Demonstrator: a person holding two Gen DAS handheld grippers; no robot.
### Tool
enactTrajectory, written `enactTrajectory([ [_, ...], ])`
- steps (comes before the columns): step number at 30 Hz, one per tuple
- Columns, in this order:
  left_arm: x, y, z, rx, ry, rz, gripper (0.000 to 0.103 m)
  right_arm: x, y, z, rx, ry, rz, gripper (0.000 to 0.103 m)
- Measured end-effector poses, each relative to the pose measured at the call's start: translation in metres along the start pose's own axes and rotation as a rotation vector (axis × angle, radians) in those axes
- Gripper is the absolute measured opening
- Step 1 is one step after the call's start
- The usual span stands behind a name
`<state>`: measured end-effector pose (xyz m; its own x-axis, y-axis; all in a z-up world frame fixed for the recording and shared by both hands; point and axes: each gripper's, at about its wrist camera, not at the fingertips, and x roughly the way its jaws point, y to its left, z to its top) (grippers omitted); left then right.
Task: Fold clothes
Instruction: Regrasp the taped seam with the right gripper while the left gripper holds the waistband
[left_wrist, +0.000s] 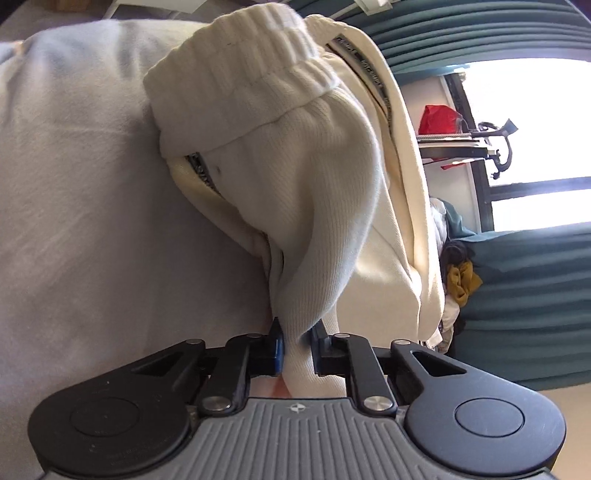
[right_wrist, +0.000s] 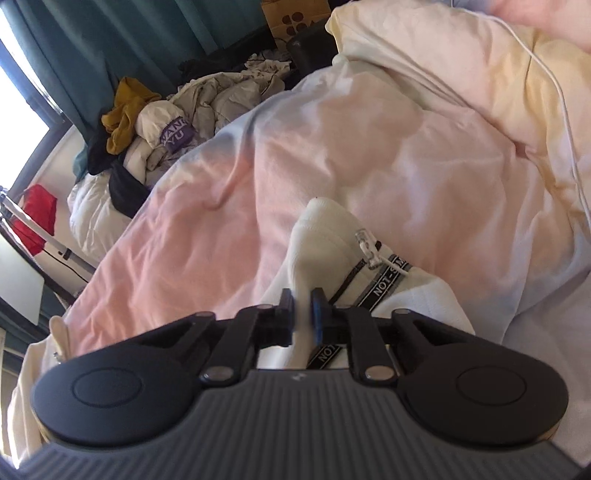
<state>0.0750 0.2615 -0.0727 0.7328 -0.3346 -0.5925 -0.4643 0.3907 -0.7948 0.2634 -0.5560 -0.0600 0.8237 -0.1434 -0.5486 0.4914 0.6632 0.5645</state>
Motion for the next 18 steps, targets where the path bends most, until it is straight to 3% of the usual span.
enactTrajectory([
  [7, -0.015, 0.000, 0.004, -0.005, -0.035, -0.091, 0.011, -0.006, 0.026, 0.025, -0.030, -0.029, -0.003, 0.007],
  [13, -0.038, 0.008, 0.004, -0.032, -0.079, -0.152, 0.010, -0.113, 0.031, 0.041, -0.019, -0.240, 0.187, 0.006],
  [18, -0.058, 0.015, 0.005, -0.051, -0.082, -0.165, 0.010, -0.166, -0.030, 0.009, 0.070, -0.240, 0.157, 0.006],
])
